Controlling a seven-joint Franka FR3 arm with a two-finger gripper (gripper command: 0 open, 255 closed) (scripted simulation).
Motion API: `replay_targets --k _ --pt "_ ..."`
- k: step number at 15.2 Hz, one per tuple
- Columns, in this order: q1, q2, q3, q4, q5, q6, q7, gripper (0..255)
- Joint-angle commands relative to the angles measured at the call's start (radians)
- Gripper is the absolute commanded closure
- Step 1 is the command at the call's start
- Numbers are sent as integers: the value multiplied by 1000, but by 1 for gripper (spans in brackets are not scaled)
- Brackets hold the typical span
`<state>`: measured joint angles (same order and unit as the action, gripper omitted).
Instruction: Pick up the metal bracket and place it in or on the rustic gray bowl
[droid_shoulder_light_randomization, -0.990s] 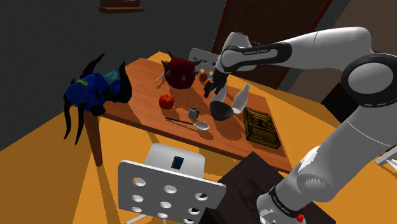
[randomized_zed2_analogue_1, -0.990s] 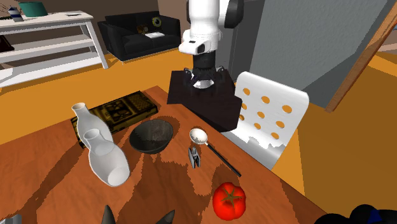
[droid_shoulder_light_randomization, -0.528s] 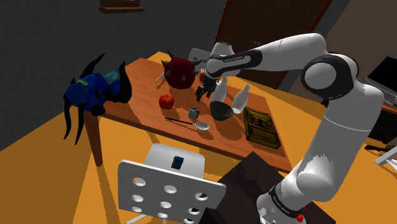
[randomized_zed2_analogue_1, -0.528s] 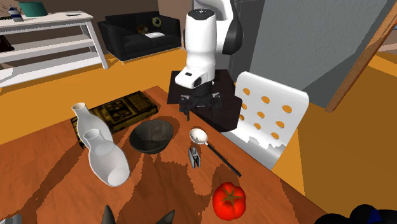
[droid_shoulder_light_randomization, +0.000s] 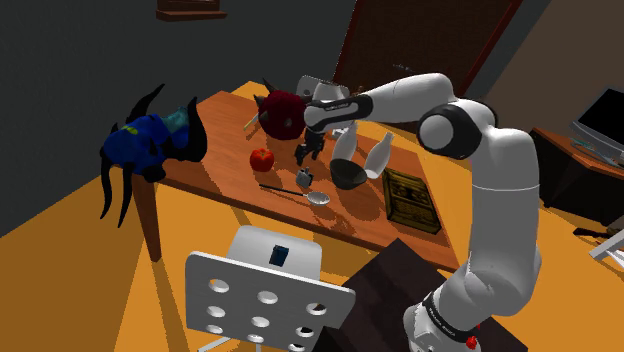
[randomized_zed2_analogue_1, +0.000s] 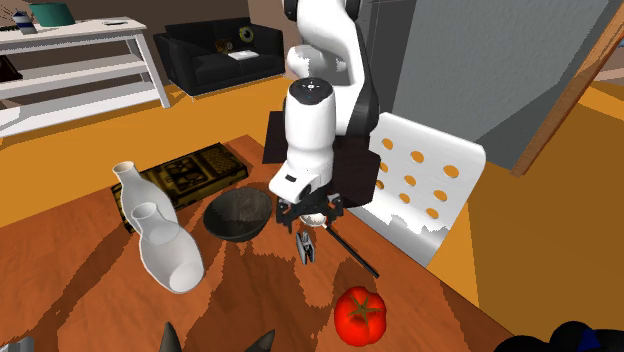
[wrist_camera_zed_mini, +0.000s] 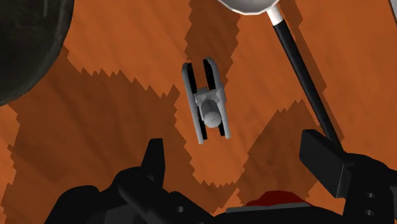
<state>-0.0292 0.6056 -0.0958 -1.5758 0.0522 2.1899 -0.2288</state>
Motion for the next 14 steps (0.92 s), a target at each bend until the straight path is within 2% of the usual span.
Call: replay_targets --k 1,9,14 --pt "-6 88 2 94 0 -17 -5 0" --pt "-11 161 6 103 4 46 -9 0" --pt "-11 161 6 103 4 46 -9 0"
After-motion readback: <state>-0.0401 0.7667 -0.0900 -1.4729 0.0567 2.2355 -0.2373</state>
